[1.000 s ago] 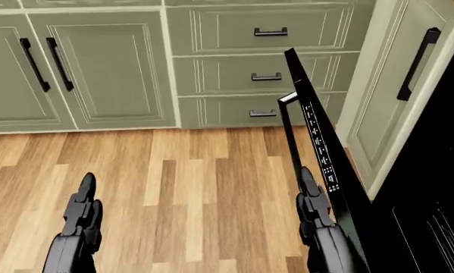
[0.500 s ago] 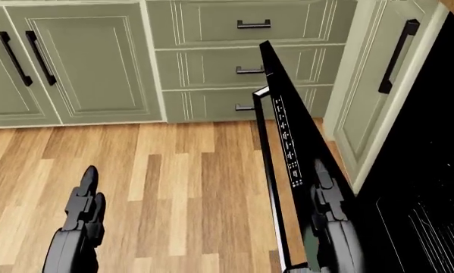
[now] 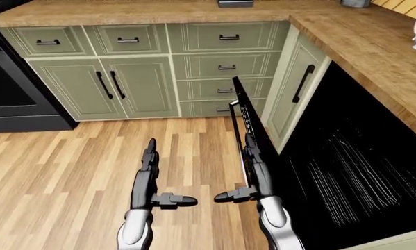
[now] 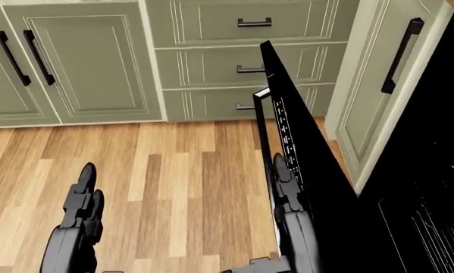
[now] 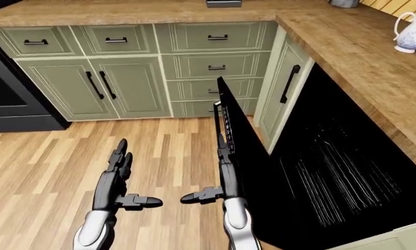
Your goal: Close the dishwasher door
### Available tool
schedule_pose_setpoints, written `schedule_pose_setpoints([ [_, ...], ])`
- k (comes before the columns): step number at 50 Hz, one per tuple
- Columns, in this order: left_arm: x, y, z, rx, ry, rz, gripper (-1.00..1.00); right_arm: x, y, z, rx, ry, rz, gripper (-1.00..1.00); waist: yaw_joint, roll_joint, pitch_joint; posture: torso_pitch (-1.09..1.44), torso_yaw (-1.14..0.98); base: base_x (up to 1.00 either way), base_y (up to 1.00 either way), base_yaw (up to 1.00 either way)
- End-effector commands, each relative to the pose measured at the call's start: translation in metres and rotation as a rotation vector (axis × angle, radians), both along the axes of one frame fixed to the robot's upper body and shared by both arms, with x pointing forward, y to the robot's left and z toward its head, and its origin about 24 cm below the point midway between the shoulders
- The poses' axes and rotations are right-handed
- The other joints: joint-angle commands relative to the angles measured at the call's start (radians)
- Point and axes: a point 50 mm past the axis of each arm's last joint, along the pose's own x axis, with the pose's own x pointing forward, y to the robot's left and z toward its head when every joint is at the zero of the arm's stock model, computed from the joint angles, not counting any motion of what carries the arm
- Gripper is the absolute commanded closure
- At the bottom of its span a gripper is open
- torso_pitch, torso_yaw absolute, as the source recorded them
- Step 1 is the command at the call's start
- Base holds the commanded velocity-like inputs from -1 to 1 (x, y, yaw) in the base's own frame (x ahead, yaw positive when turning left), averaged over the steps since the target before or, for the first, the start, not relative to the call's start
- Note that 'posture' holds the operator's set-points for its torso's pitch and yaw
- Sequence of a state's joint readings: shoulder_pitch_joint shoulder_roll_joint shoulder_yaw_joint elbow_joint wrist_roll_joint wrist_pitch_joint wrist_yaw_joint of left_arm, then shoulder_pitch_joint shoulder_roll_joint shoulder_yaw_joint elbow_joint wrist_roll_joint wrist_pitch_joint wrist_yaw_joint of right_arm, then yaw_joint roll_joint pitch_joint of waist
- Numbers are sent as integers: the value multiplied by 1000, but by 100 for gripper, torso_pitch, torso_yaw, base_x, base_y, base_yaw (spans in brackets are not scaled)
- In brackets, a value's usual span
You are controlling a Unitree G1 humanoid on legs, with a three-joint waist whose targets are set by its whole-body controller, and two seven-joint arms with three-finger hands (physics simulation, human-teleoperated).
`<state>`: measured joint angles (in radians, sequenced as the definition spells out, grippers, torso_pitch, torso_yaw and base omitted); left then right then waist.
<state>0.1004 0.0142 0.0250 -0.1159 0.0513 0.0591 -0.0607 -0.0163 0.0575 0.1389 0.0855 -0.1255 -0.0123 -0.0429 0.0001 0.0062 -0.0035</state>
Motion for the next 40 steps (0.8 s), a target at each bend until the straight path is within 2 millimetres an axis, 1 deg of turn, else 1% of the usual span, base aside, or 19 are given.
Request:
schedule_pose_setpoints([
  [1, 3, -1, 16, 4, -88, -7, -100, 5, 8, 16, 19, -89, 26, -100, 1, 2, -17, 0, 0, 0, 0, 0],
  [6, 3, -2, 16, 5, -87, -7, -100, 13, 26, 12, 14, -77, 80, -100, 0, 6, -17, 0, 0, 0, 0, 0],
  [8, 3, -2, 16, 5, -86, -7, -100, 20, 33, 5, 7, -61, 97, -100, -2, 8, -16, 0, 0, 0, 0, 0],
  [10, 3, -2, 16, 5, -87, -8, -100, 21, 42, 7, 3, -55, 118, -100, -3, 10, -16, 0, 0, 0, 0, 0],
  [12, 3, -2, 15, 5, -85, -8, -100, 23, 47, 5, 1, -49, 134, -100, -1, 10, -16, 0, 0, 0, 0, 0],
  [14, 3, -2, 15, 6, -86, -8, -100, 25, 56, -1, -6, -35, 156, -100, -1, 12, -13, 0, 0, 0, 0, 0],
  [16, 3, -2, 16, 5, -86, -7, -100, 30, 60, -9, -5, -18, 167, -100, -3, 15, -12, 0, 0, 0, 0, 0],
  [22, 3, -2, 15, 6, -85, -8, -100, 42, 58, -33, 15, 38, 165, -100, -4, 19, -11, 0, 0, 0, 0, 0],
  [23, 3, -2, 16, 6, -86, -8, -100, 42, 58, -39, 19, 51, 166, -100, -4, 20, -10, 0, 0, 0, 0, 0],
  [28, 3, -2, 16, 6, -87, -8, -100, 42, 55, -51, 45, 97, 166, -100, -7, 21, -9, 0, 0, 0, 0, 0],
  [29, 3, -2, 16, 5, -87, -8, -100, 41, 51, -56, 43, 120, 160, -100, -7, 21, -9, 0, 0, 0, 0, 0],
  [34, 3, -3, 15, 7, -86, -9, -100, 34, 44, -70, 80, 192, 151, -100, -4, 17, -7, 0, 0, 0, 0, 0],
  [40, 2, -2, 16, 6, -87, -9, -100, 22, 37, -83, 100, 240, 136, -100, -2, 12, -6, 0, 0, 0, 0, 0],
])
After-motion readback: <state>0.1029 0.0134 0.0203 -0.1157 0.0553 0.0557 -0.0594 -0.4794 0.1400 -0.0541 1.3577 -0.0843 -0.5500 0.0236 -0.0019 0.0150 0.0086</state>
